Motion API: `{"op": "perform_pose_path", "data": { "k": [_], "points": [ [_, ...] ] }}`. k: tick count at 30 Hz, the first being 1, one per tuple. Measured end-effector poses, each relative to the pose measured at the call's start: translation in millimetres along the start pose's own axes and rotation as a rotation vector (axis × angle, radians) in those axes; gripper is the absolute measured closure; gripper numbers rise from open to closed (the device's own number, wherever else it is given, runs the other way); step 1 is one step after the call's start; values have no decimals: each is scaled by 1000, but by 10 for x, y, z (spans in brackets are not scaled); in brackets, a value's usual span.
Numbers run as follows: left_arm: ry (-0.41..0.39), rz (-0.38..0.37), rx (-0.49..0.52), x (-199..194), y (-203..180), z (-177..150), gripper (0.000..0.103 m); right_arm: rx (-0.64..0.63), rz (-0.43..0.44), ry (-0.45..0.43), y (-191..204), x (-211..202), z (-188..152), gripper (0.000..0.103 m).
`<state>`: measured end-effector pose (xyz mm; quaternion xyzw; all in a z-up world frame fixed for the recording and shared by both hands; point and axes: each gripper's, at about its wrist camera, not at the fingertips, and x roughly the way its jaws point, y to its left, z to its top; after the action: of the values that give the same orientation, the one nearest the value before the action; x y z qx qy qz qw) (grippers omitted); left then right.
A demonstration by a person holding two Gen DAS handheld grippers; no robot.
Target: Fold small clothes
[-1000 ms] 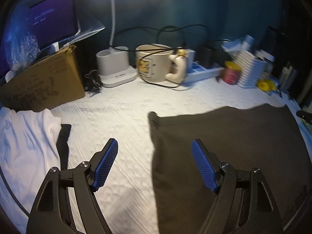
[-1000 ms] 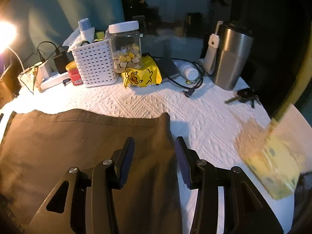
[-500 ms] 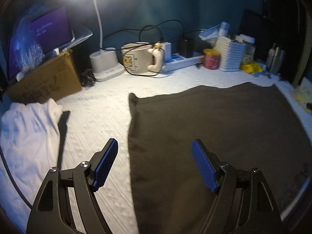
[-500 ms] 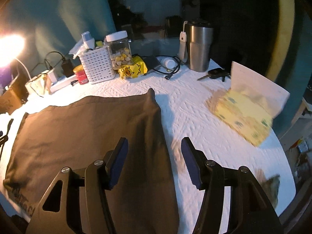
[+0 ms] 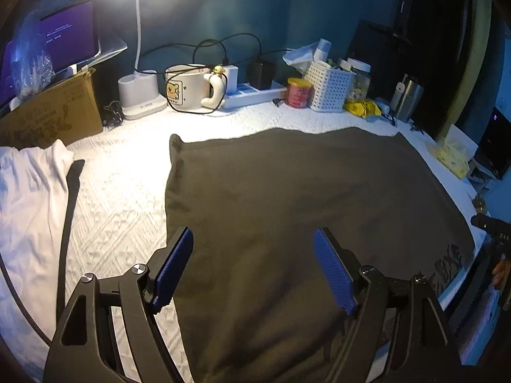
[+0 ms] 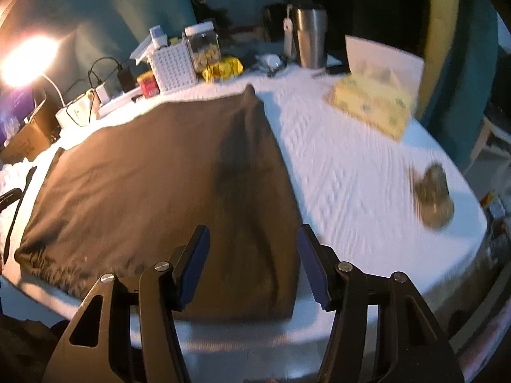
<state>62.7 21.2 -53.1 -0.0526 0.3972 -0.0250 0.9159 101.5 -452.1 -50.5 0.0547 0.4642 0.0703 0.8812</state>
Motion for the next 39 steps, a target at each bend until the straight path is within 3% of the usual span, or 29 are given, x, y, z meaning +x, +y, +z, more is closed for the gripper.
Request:
{"op": "perform_pose_path", "data": {
  "k": [15,39],
  "points": [
    [54,-12,-20,-75,-134,-314,25,72,53,43,130,-99,-472,43],
    [87,-21,-30,107,-79,-238,25,227,67,-24,59,21,-286,43]
  ]
}}
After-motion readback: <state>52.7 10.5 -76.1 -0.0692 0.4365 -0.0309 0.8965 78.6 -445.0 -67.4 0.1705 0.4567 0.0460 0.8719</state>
